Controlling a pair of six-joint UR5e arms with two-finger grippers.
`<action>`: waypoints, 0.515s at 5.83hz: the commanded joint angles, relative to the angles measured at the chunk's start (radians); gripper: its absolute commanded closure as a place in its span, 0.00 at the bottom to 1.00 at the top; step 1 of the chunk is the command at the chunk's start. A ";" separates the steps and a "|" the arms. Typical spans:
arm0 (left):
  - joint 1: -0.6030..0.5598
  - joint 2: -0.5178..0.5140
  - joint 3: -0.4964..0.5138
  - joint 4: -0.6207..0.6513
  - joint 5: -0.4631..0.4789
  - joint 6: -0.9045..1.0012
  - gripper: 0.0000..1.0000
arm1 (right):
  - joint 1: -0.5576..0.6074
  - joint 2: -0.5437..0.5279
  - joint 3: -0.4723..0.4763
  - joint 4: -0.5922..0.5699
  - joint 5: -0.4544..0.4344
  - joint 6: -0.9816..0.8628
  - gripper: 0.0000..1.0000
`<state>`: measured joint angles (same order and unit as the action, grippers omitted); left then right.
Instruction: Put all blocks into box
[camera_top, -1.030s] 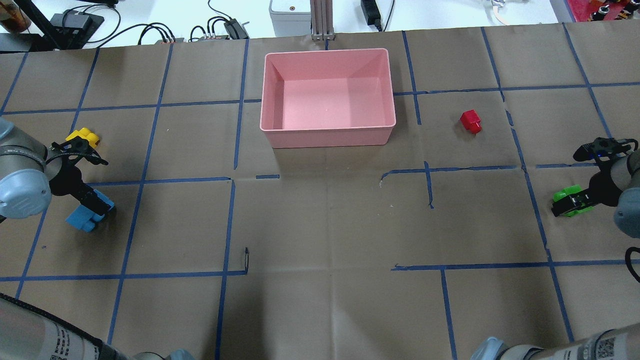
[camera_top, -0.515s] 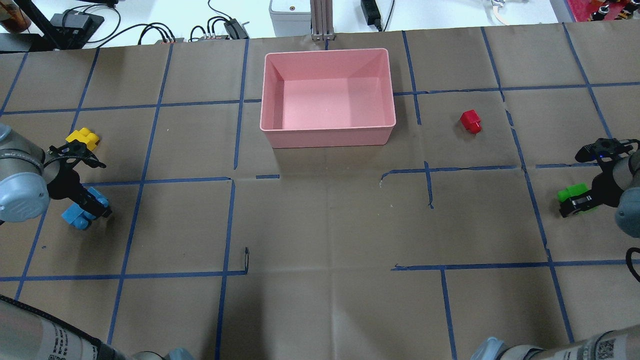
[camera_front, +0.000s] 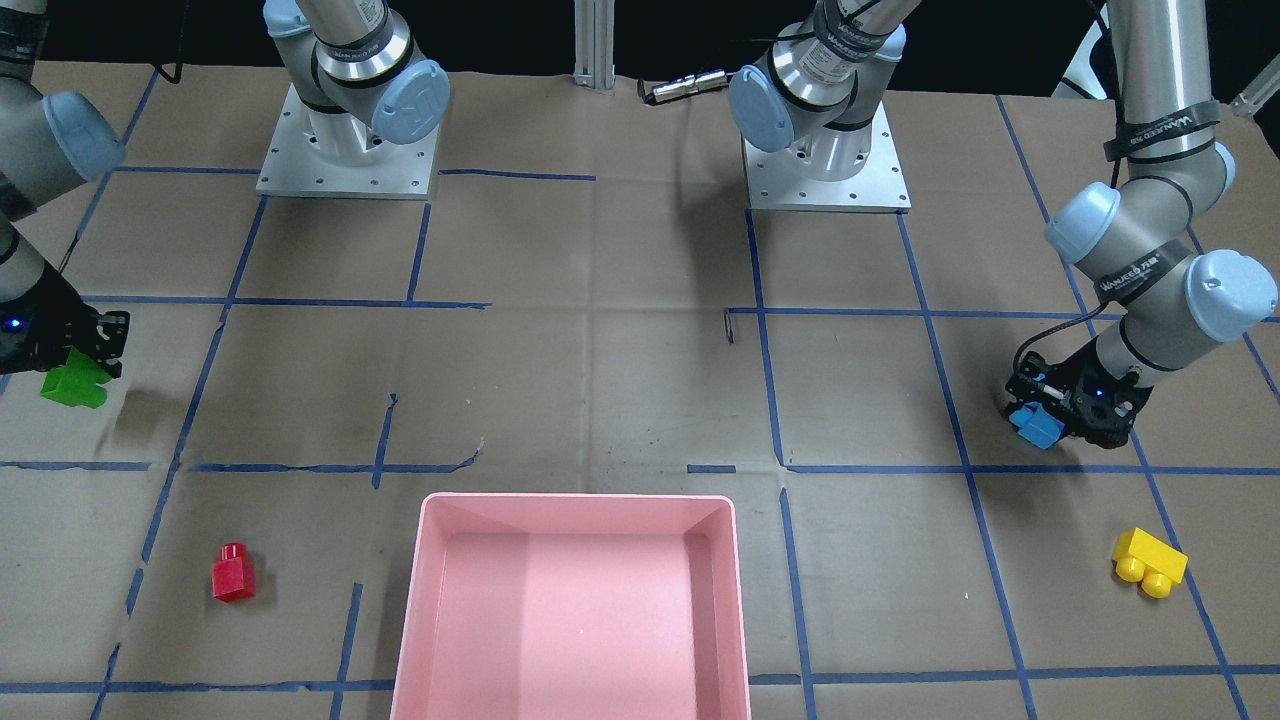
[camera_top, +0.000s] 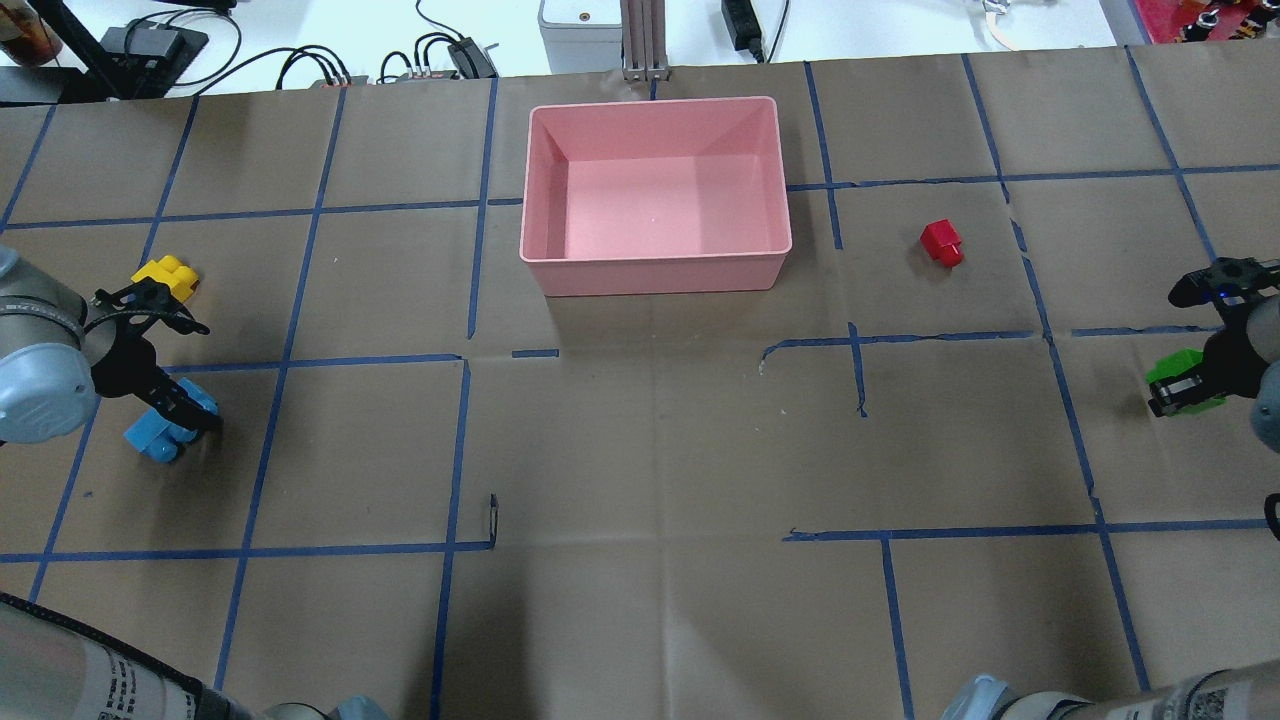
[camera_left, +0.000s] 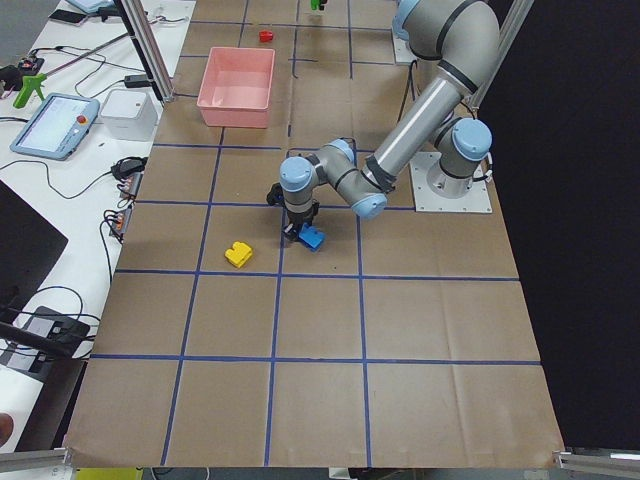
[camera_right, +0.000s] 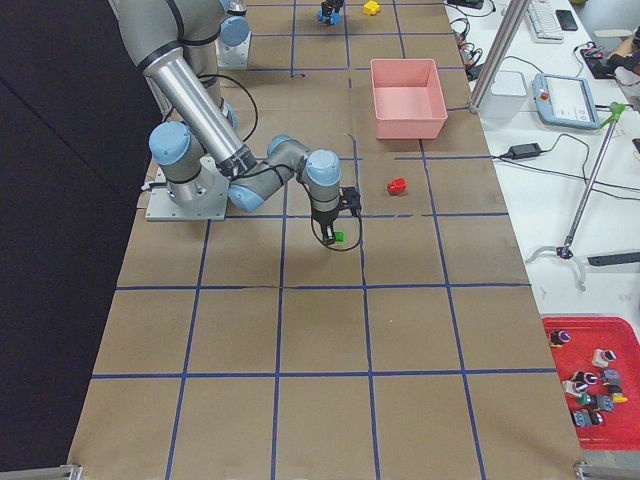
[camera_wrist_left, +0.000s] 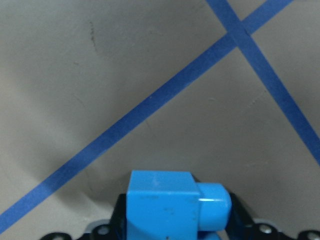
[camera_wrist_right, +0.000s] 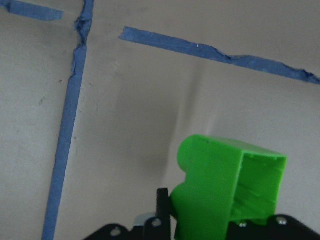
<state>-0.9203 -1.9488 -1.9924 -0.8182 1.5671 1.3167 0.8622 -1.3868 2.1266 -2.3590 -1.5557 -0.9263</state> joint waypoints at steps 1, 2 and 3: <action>0.000 0.002 0.010 -0.005 0.007 0.000 0.77 | 0.007 -0.052 -0.100 0.151 0.000 0.009 0.91; -0.002 0.011 0.026 -0.010 0.008 -0.011 0.82 | 0.015 -0.082 -0.199 0.237 0.017 0.015 0.94; -0.006 0.057 0.071 -0.068 0.008 -0.057 0.84 | 0.084 -0.096 -0.331 0.394 0.122 0.000 0.99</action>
<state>-0.9232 -1.9250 -1.9559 -0.8453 1.5748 1.2934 0.8963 -1.4643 1.9137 -2.0988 -1.5098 -0.9177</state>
